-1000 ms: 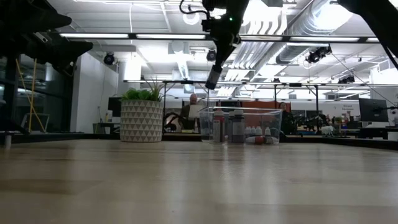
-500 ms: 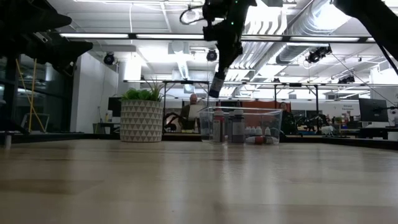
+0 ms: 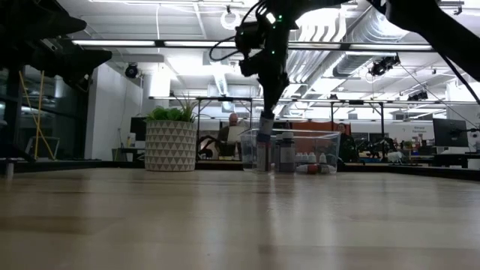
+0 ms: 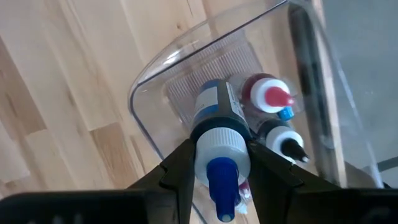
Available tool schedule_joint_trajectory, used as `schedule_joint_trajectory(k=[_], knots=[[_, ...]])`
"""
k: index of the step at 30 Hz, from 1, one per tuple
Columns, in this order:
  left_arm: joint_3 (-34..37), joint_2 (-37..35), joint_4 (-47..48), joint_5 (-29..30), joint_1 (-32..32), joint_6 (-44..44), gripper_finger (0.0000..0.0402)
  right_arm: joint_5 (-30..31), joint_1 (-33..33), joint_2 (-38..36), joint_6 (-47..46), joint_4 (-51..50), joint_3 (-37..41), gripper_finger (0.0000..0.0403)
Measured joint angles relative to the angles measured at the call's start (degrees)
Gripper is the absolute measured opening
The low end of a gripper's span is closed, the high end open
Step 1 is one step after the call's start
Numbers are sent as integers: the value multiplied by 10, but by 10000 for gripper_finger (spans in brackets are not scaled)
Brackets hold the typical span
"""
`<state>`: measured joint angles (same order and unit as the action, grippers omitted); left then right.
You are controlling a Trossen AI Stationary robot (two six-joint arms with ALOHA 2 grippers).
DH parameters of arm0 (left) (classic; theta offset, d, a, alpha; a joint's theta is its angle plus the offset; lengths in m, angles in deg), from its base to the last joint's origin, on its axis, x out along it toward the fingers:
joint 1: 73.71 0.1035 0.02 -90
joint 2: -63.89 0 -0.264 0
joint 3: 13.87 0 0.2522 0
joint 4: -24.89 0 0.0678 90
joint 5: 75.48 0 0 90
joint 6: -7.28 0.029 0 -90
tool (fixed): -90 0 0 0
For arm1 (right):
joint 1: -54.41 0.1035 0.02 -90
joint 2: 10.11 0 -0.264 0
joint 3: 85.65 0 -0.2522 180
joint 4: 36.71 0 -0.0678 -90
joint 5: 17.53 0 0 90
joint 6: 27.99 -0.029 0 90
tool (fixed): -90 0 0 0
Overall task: Pick & Place food coloring
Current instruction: Put the large blue food coloring bottle into the bin
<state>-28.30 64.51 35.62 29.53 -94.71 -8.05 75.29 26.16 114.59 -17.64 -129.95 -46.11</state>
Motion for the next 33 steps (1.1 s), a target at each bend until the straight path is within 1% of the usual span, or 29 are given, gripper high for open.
schedule_joint_trajectory(k=[8,13,19,24,26,33], knots=[[0,0,0,0,0,0,271,-1,-7,36,1,0,0,119],[0,0,0,0,0,0,271,-3,-12,53,2,-1,1,115],[0,0,0,0,0,0,271,-31,-12,69,2,-7,1,122],[0,0,0,0,0,0,271,-31,-12,73,14,-6,1,119],[0,0,0,0,0,0,271,-24,-13,73,17,-4,1,124],[0,0,0,0,0,0,271,-21,-17,73,28,-2,1,164]])
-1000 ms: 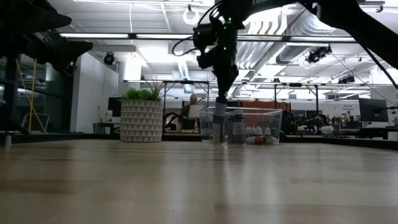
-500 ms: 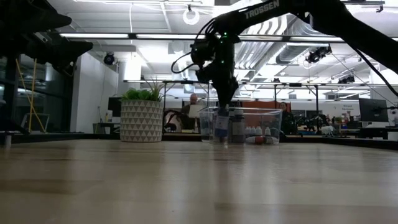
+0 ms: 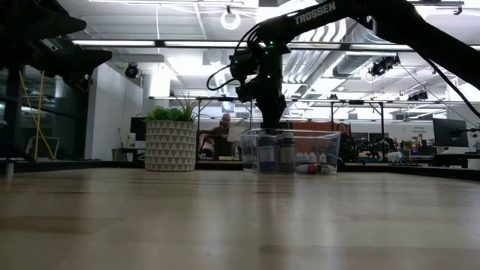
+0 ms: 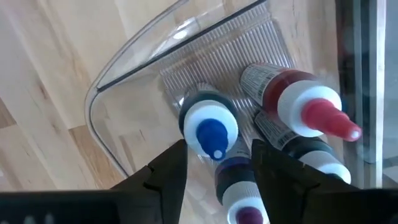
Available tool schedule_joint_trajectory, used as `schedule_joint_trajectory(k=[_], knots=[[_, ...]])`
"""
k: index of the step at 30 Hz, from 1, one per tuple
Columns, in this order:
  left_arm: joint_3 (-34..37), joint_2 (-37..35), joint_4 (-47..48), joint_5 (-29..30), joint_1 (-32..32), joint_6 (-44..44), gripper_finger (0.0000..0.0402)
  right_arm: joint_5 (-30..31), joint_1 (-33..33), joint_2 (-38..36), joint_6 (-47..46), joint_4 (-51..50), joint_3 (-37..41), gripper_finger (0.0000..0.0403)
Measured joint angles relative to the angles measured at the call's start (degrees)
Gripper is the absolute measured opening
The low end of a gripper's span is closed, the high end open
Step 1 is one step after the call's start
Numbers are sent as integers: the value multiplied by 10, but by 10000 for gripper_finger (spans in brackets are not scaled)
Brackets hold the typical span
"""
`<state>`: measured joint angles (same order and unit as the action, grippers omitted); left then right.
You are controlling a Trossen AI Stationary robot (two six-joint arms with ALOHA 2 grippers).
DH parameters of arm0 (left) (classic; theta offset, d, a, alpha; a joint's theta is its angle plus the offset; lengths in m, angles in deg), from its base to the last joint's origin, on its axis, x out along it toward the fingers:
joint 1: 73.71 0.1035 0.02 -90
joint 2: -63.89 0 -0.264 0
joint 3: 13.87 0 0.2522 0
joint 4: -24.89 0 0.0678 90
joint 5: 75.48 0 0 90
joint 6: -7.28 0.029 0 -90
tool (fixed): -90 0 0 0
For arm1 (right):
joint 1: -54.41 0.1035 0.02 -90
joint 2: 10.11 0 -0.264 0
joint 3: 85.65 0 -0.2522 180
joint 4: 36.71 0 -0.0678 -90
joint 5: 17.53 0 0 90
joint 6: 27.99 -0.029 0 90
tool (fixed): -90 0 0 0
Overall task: Pick & Place food coloring
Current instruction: Put the large blue food coloring bottle into the bin, then return to Home Position
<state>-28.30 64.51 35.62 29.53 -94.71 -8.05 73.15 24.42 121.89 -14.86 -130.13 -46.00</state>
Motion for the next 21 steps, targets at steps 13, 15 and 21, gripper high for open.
schedule_joint_trajectory(k=[13,15,21], knots=[[0,0,0,0,0,0,271,13,-7,-18,4,2,-1,178],[0,0,0,0,0,0,271,32,-8,-22,4,2,-2,179],[0,0,0,0,0,0,271,59,-6,-45,-1,-12,-2,179]])
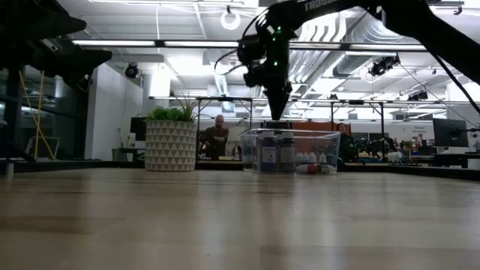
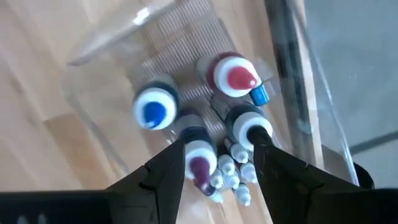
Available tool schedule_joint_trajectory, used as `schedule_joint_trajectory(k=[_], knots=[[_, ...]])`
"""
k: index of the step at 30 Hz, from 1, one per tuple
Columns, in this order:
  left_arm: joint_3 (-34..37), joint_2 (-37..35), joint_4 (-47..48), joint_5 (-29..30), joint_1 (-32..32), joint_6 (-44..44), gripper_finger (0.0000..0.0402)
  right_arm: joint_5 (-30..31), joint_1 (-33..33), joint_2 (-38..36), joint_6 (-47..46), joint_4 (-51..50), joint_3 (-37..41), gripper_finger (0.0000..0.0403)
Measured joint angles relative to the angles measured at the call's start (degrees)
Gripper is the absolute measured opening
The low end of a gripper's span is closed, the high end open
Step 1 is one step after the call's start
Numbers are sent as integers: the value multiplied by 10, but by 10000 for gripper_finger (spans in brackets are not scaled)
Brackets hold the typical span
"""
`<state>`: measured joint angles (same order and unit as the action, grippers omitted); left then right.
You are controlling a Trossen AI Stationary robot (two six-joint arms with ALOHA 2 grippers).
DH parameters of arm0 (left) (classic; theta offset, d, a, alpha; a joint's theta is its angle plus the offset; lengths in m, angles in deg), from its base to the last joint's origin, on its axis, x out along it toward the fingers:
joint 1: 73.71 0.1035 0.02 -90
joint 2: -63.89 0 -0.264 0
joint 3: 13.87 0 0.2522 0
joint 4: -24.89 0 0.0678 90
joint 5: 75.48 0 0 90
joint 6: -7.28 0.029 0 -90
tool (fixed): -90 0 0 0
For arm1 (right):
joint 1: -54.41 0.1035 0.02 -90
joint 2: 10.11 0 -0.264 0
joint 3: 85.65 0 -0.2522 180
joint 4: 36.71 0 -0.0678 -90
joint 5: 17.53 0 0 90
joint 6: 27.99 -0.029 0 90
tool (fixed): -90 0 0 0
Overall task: Pick & Place food coloring
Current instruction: Return to Home Position
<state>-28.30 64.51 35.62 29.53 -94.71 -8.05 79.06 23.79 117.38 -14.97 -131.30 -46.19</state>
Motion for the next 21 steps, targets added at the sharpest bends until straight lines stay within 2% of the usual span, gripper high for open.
schedule_joint_trajectory(k=[5,9,13,19,21], knots=[[0,0,0,0,0,0,271,-19,7,-50,-9,-1,0,177],[0,0,0,0,0,0,271,-58,22,-100,-6,-10,0,157],[0,0,0,0,0,0,271,-101,60,-136,3,-29,0,111],[0,0,0,0,0,0,271,-148,127,-169,1,-40,1,14],[0,0,0,0,0,0,271,-145,148,-176,-11,-39,1,8]])
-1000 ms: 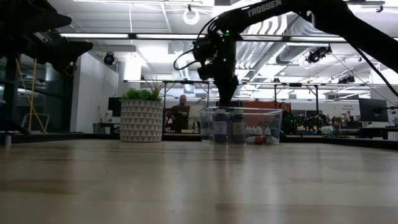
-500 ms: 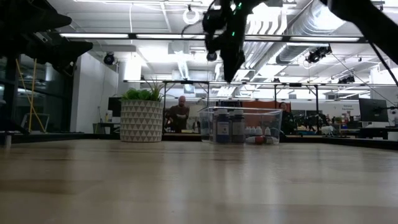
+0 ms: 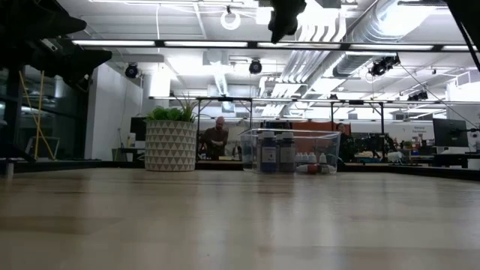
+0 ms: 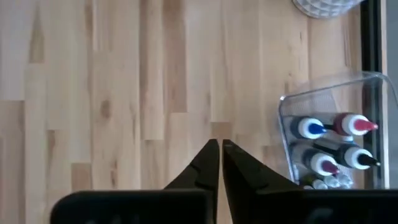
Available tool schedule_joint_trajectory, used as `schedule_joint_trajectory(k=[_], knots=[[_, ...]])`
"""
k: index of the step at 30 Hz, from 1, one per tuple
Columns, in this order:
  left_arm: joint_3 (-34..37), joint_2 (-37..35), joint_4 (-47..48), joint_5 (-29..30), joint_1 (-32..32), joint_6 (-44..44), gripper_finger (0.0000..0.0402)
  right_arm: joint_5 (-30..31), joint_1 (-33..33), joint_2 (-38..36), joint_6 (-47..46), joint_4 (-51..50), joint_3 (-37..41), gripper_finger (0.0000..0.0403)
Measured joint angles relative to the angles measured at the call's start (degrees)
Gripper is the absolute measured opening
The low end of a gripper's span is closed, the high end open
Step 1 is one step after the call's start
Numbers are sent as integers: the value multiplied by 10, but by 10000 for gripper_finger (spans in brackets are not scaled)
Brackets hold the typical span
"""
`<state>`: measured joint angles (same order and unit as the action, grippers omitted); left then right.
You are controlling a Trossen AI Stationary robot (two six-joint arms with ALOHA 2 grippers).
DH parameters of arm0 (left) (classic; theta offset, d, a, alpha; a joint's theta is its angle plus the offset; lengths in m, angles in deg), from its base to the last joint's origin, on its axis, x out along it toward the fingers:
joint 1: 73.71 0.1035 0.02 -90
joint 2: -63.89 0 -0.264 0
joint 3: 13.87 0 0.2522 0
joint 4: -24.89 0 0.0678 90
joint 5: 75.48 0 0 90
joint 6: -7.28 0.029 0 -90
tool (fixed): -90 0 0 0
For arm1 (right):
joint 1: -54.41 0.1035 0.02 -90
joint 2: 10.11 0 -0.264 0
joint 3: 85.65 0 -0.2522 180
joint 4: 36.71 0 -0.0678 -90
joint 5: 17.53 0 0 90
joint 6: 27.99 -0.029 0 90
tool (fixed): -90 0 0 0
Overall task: Pick & Place food coloring
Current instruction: Return to Home Position
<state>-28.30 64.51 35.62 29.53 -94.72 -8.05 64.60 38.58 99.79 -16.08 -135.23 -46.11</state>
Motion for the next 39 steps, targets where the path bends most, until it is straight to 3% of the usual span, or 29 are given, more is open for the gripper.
schedule_joint_trajectory(k=[5,8,14,19,22,25,29,39], knots=[[0,0,0,0,0,0,271,-8,44,-3,-55,12,5,3],[0,0,0,0,0,0,271,-31,62,-29,-81,83,73,3],[0,0,0,0,0,0,271,-91,87,-155,-155,450,394,1],[0,0,0,0,0,0,271,-85,97,-277,-244,705,634,1],[0,0,0,0,0,0,271,-37,107,-354,-322,804,759,0],[0,0,0,0,0,0,271,1,121,-431,-374,875,862,0],[0,0,0,0,0,0,271,18,139,-537,-372,948,960,0],[0,0,0,0,0,0,271,1,144,-820,-322,961,1114,0]])
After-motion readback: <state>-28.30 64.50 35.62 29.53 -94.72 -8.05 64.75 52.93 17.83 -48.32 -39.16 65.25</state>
